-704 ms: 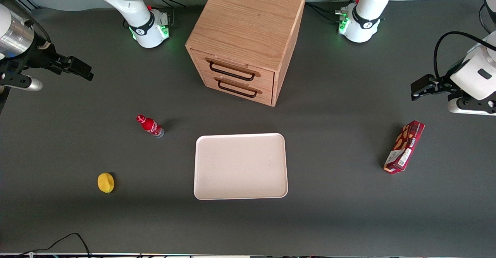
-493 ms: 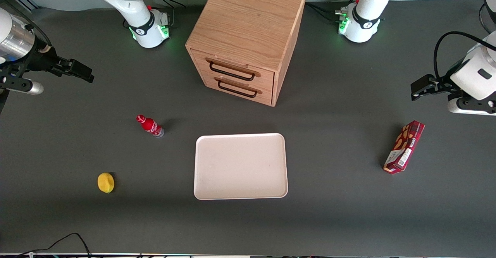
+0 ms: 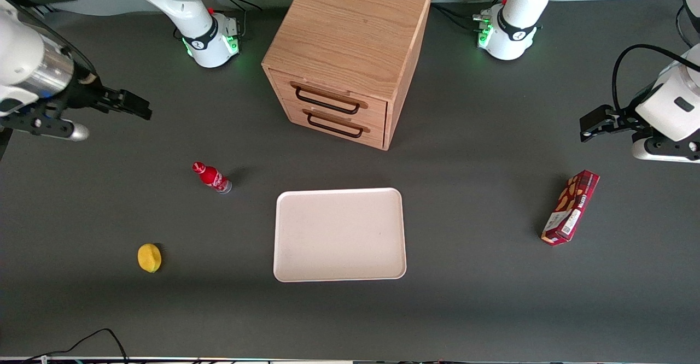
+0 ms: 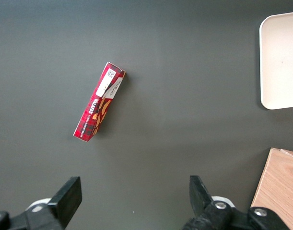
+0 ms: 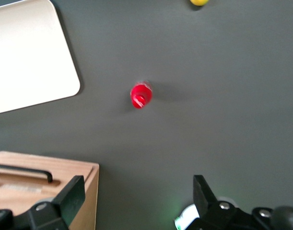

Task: Place coke bottle on tray
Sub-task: 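Reach the right gripper down to the red Coca-Cola bottle and close on it, then lift the red bottle with the right gripper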

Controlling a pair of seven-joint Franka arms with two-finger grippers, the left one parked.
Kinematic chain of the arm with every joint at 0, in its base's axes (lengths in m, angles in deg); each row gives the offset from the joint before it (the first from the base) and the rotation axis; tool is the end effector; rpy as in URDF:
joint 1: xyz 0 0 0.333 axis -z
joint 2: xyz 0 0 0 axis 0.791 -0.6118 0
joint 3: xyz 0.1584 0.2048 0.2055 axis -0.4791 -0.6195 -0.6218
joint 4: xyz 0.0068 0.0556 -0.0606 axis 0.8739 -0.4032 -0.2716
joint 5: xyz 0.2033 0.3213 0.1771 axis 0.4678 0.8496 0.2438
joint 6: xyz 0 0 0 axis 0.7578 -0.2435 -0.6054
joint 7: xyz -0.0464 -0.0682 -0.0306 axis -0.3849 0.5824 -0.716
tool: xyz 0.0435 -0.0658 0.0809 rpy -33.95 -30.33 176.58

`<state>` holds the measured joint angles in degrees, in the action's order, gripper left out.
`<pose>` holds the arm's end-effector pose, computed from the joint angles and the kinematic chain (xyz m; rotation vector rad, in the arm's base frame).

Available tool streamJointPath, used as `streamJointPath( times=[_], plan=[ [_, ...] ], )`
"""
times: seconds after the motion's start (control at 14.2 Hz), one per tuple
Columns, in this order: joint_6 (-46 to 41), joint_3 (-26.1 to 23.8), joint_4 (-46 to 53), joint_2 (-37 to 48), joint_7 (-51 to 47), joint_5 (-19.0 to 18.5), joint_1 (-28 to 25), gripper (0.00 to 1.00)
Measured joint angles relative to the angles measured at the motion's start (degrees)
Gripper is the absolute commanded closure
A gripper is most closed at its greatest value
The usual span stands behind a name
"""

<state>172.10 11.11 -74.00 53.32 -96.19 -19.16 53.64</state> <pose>0.5570 0.0840 0.5682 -3.0984 0.3369 0.2218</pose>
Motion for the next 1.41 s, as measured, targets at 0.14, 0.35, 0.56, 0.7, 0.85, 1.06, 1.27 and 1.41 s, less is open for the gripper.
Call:
streamJointPath(
  times=[0.14,0.35,0.56,0.7,0.85,1.06,1.27,1.41],
  plan=[
    [12.41,-0.31,-9.43,-1.24,0.0,0.04,-0.29,0.0],
    [29.29,-0.4,-21.48,-4.17,0.0,0.04,-0.48,0.0],
    [38.35,-0.57,-26.27,-7.09,0.0,0.04,-0.67,0.21],
    [40.36,-0.65,-27.17,-7.87,-0.01,0.04,-0.7,0.87],
    [40.46,-0.69,-27.56,-7.91,-0.01,0.04,-0.7,1.0],
    [40.51,-1.08,-27.79,-7.81,-0.01,0.04,-0.74,1.0],
    [40.35,-1.14,-27.77,-7.44,0.0,-0.13,-0.87,1.0],
    [36.65,-1.16,-26.08,-6.02,0.0,-0.95,-0.91,1.0]
  ],
)
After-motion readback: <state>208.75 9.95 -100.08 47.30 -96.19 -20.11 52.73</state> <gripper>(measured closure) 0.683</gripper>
